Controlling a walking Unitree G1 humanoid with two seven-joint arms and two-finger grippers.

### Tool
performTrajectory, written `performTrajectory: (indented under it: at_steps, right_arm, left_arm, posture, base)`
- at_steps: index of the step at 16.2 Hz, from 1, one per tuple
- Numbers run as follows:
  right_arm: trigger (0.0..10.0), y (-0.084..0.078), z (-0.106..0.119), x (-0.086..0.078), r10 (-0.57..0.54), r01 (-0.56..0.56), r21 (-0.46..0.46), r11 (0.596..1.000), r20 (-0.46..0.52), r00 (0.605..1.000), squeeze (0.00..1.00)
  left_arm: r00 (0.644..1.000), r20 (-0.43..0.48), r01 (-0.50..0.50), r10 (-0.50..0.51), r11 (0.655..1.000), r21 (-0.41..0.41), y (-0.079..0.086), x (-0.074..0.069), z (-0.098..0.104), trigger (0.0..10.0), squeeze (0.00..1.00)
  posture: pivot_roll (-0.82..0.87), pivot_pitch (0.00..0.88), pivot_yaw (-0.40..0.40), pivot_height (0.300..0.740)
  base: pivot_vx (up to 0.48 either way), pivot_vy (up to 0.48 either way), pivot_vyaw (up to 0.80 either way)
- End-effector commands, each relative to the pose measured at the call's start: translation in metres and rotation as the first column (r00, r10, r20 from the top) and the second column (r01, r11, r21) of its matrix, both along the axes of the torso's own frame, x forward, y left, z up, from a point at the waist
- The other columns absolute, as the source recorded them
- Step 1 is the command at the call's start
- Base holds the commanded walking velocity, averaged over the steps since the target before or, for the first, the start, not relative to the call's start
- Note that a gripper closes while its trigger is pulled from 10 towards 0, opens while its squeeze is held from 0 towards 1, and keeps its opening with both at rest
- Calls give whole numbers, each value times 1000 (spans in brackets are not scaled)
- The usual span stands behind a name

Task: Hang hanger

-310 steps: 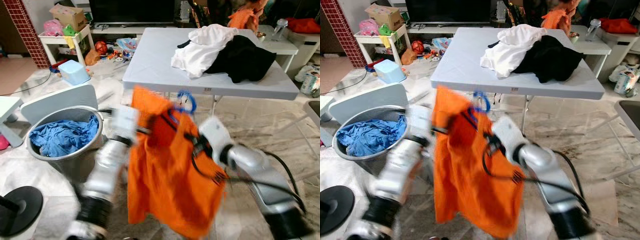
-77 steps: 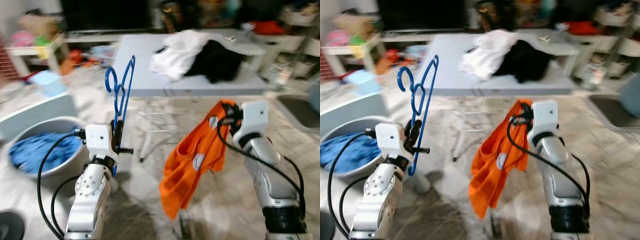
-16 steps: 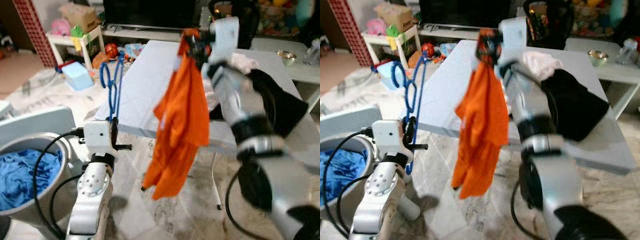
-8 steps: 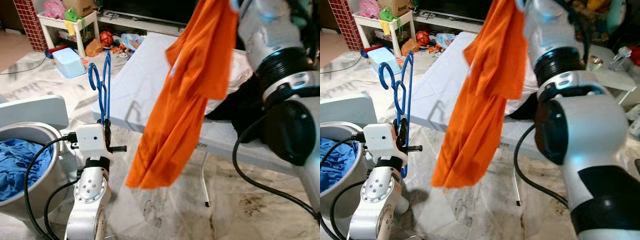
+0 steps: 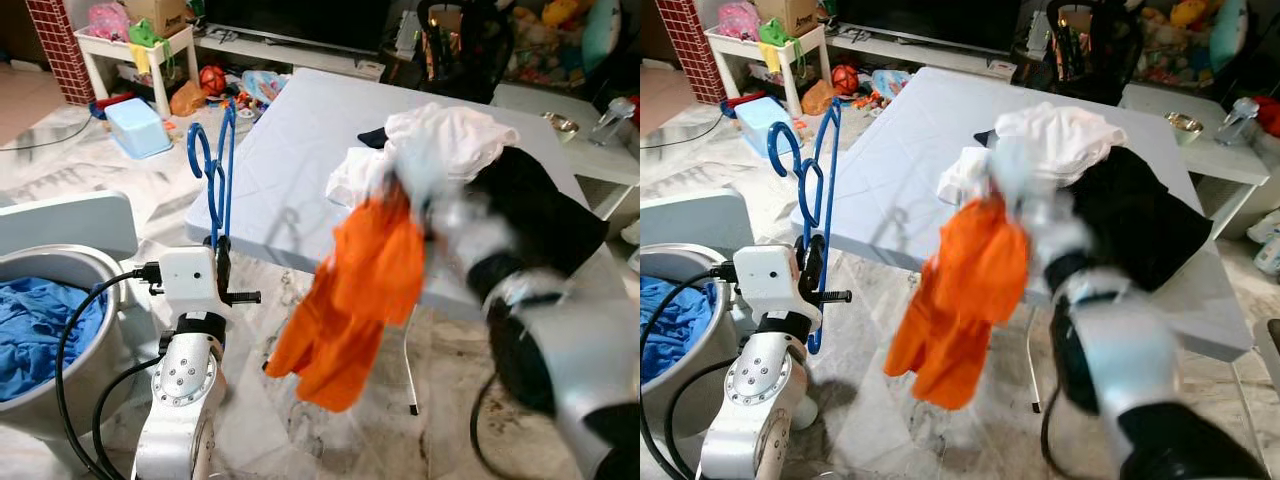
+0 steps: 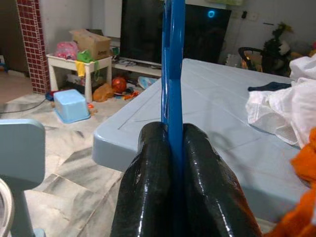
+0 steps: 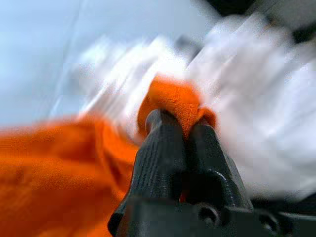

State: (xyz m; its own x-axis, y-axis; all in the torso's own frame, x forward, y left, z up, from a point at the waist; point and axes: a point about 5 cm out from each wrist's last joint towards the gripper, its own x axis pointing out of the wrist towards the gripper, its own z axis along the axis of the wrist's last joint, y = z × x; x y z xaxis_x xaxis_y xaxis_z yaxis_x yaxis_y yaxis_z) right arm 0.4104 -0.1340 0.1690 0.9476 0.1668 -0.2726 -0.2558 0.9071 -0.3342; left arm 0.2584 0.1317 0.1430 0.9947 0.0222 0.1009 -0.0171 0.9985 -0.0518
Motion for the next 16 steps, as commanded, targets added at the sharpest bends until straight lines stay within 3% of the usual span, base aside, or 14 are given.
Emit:
performTrajectory:
  at_steps: [1, 5, 7, 11, 12, 13, 16]
  right_arm:
    - [10000, 0, 14, 4, 45, -45, 11, 999, 38, 998, 0]
    - [10000, 1, 5, -2, 128, -132, 71, 989, 53, 990, 0]
    - [10000, -4, 4, -3, 97, -107, 125, 986, 90, 991, 0]
    - [10000, -13, 55, 5, 2, -90, 264, 960, 316, 949, 0]
    - [10000, -13, 65, 5, -9, -104, 284, 953, 369, 929, 0]
    - [10000, -14, 82, 1, -31, -129, 306, 943, 468, 883, 0]
    - [10000, -15, 89, -2, -54, -139, 328, 934, 516, 855, 0]
  left_arm:
    - [999, 31, 38, -38, 999, -12, -10, 1, 8, 10000, 0]
    - [993, 42, 115, -114, 993, -21, -16, 4, 9, 10000, 0]
    - [990, 58, 128, -126, 991, -31, -13, 6, 12, 10000, 0]
    - [986, 97, 141, -137, 989, -38, -13, 11, 21, 10000, 0]
    - [986, 102, 138, -133, 990, -41, -12, 11, 22, 10000, 0]
    - [985, 107, 139, -133, 989, -52, -11, 9, 23, 10000, 0]
    - [984, 112, 148, -141, 987, -56, -12, 10, 24, 10000, 0]
  posture:
    - [0, 0, -107, 740]
    - [-24, 0, -72, 740]
    - [-33, 0, -58, 740]
    - [-35, 0, -61, 740]
    - [-35, 0, -64, 740]
    - [-36, 0, -62, 740]
    - [-44, 0, -47, 740]
  base:
    - [0, 0, 0]
    - [0, 0, 0]
    - [0, 0, 0]
    - [0, 0, 0]
    - [274, 0, 0]
    - [296, 0, 0]
    - [333, 0, 0]
